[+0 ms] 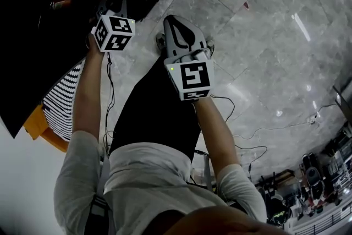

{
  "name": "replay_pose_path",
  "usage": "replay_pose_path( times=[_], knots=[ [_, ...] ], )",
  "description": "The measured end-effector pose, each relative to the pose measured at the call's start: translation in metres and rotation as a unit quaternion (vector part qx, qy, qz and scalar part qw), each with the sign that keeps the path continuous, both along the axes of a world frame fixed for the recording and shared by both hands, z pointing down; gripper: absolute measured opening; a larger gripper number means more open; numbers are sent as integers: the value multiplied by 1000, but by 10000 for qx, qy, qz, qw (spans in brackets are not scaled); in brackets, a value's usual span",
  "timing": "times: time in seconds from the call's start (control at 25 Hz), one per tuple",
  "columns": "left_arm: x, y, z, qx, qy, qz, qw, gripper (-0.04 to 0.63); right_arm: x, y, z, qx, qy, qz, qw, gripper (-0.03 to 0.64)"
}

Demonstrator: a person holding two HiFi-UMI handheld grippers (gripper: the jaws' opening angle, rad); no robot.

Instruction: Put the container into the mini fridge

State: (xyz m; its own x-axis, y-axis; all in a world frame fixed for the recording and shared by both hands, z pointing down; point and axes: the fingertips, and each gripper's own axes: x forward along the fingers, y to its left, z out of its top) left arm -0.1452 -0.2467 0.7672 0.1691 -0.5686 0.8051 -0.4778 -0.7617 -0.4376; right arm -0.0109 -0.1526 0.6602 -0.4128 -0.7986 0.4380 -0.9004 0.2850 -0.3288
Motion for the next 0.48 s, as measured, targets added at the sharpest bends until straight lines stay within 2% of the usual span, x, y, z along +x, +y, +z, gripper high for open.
replay_pose_path(
  times=[0.12, 0.36, 0.48],
  knots=[
    [-3, -6, 2, 52, -159, 134, 9998, 31, 1, 1, 2, -48, 14, 24, 10000, 40],
    [-9, -21, 0, 225, -228, 52, 9995, 31, 1, 0, 1, -76, -13, 43, 10000, 40],
    [-9, -27, 1, 212, -116, -39, 9997, 31, 3, -2, 0, -82, 28, 9, 10000, 40]
  ],
)
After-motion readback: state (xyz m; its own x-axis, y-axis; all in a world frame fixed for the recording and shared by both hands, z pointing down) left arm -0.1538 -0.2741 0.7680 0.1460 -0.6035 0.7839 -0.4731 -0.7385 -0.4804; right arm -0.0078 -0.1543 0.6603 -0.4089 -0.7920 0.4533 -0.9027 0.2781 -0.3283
